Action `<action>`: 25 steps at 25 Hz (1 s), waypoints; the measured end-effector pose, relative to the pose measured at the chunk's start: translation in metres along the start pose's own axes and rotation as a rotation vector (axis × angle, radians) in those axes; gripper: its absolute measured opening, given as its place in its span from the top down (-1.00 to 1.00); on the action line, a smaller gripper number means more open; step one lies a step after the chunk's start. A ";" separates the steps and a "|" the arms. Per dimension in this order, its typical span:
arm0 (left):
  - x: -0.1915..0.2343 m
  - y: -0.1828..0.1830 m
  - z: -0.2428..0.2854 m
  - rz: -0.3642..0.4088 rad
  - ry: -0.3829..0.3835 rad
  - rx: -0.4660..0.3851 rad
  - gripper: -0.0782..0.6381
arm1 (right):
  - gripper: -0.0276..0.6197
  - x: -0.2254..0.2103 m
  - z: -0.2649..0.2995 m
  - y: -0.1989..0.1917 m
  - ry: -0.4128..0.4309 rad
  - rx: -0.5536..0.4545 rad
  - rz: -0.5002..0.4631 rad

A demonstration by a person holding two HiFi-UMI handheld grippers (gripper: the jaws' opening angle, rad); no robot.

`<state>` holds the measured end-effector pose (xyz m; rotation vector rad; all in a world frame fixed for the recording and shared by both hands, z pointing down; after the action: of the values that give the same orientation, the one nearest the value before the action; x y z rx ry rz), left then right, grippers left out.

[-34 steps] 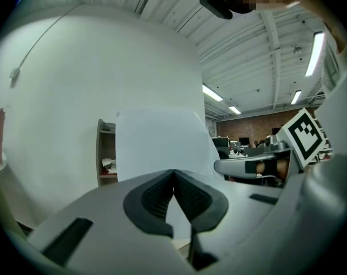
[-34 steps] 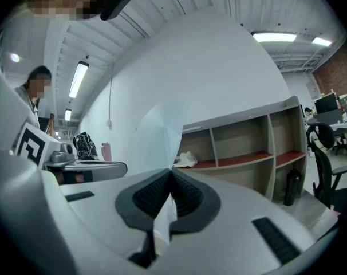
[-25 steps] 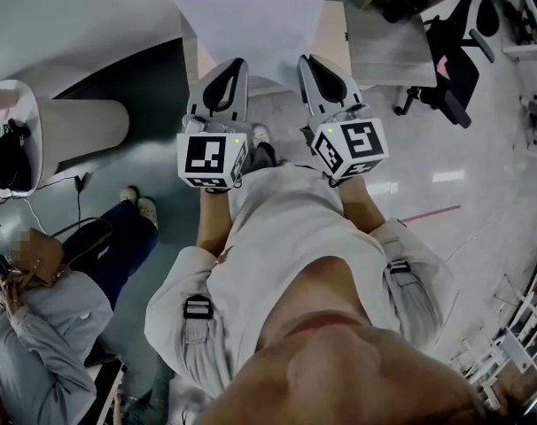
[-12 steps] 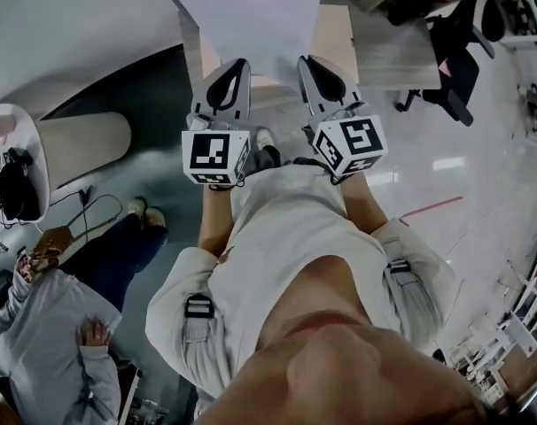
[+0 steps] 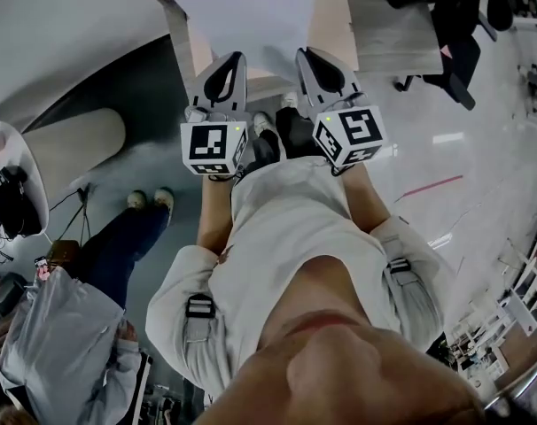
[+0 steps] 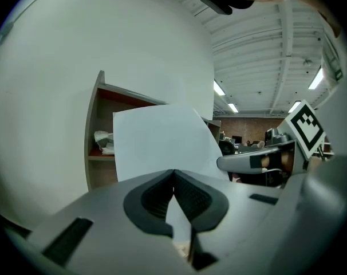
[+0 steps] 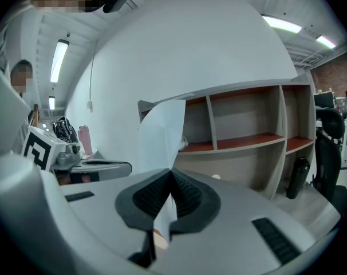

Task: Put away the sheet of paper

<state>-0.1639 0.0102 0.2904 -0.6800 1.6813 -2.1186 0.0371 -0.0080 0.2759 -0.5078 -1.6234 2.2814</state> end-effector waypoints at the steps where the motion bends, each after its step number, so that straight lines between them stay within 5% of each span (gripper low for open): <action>1: 0.000 -0.003 0.005 -0.004 0.001 0.002 0.72 | 0.85 -0.004 0.002 -0.002 0.000 0.009 0.005; 25: 0.033 -0.077 0.098 -0.066 0.066 0.120 0.72 | 0.86 -0.083 0.094 -0.072 0.019 0.198 0.069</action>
<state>-0.1341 -0.0685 0.3876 -0.6451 1.5700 -2.2904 0.0721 -0.1003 0.3818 -0.5420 -1.3710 2.4460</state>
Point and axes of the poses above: the fingertips, and each gripper's own axes: z forward along the fingers, x to its left, y out of its top, the point moved 10 cm from there along -z, backward along the fingers, and after that the axes turned 9 degrees about -y, right-handed, at the moved point
